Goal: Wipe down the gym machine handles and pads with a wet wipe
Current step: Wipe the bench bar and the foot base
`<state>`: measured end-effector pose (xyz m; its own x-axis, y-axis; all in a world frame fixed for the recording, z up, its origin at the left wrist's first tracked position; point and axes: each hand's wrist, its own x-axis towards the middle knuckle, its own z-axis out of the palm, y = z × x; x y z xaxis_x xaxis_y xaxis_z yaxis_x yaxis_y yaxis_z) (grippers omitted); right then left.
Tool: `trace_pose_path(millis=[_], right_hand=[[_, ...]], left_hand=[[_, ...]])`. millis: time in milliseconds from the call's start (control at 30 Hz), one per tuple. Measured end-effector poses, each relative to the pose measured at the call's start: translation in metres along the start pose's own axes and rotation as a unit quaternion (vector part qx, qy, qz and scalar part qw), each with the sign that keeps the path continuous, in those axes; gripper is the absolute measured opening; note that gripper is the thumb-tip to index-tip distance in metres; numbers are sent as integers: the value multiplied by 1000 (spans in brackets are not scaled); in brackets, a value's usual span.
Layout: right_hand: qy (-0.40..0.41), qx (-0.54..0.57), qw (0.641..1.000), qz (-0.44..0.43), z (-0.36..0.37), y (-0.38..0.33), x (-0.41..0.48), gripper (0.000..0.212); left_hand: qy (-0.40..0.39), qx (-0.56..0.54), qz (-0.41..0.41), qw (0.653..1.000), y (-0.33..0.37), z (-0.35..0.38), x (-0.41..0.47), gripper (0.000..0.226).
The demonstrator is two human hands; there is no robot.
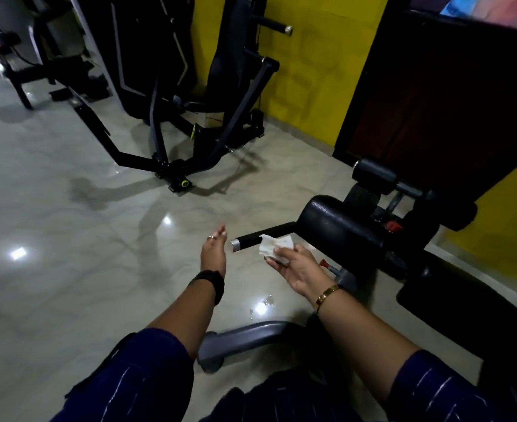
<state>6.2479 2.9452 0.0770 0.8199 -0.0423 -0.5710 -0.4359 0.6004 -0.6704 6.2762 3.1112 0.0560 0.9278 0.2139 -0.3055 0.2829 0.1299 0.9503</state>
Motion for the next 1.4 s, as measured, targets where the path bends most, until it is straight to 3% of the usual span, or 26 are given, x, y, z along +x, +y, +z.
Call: trace_pose_path(millis=[100,233,333,433,500,567,633,667,867,900,1000,1067,1167,1233,1333,1400], right_hand=[[-34,-71,997,-13,5,2,18,16],[-26,-266,961,-71,20,-3,40,23],[-49,-459,869,-177,31,-8,58,36],[-106,-568,771,-269,44,-6,73,41],[-183,-632,692,-297,50,0,81,42],[-269,-711,569,-314,52,14,89,36],[-311,-777,433,-336,51,22,95,28],[-318,-795,382,-349,51,24,99,27],[-385,-765,113,-504,47,17,121,5],[-398,-745,97,-526,43,15,124,8],[-415,-713,100,-556,24,7,130,35],[-411,-704,129,-565,16,1,132,41],[-385,-726,223,-523,24,6,127,39],[-384,-748,264,-472,40,14,118,30],[-373,-795,255,-405,55,22,116,28],[-382,-758,270,-455,45,18,119,33]], left_hand=[[-14,17,-68,997,-13,-4,6,46],[-12,-88,-173,981,-14,4,14,56],[5,-152,-195,969,-8,12,14,61],[32,-160,-193,968,-6,15,16,64],[53,-164,-196,965,-10,16,18,66],[68,-194,-200,958,-15,15,18,70],[66,-226,-205,950,-21,14,20,74],[60,-235,-207,948,-23,13,20,75],[73,-259,-207,941,-31,13,20,78],[77,-261,-207,940,-32,12,19,80],[93,-265,-203,938,-32,11,17,81],[103,-275,-199,935,-31,11,17,81],[108,-288,-192,932,-31,12,17,82],[107,-294,-191,930,-31,15,17,80],[98,-299,-186,931,-34,19,17,77],[93,-278,-178,939,-32,23,15,73]])
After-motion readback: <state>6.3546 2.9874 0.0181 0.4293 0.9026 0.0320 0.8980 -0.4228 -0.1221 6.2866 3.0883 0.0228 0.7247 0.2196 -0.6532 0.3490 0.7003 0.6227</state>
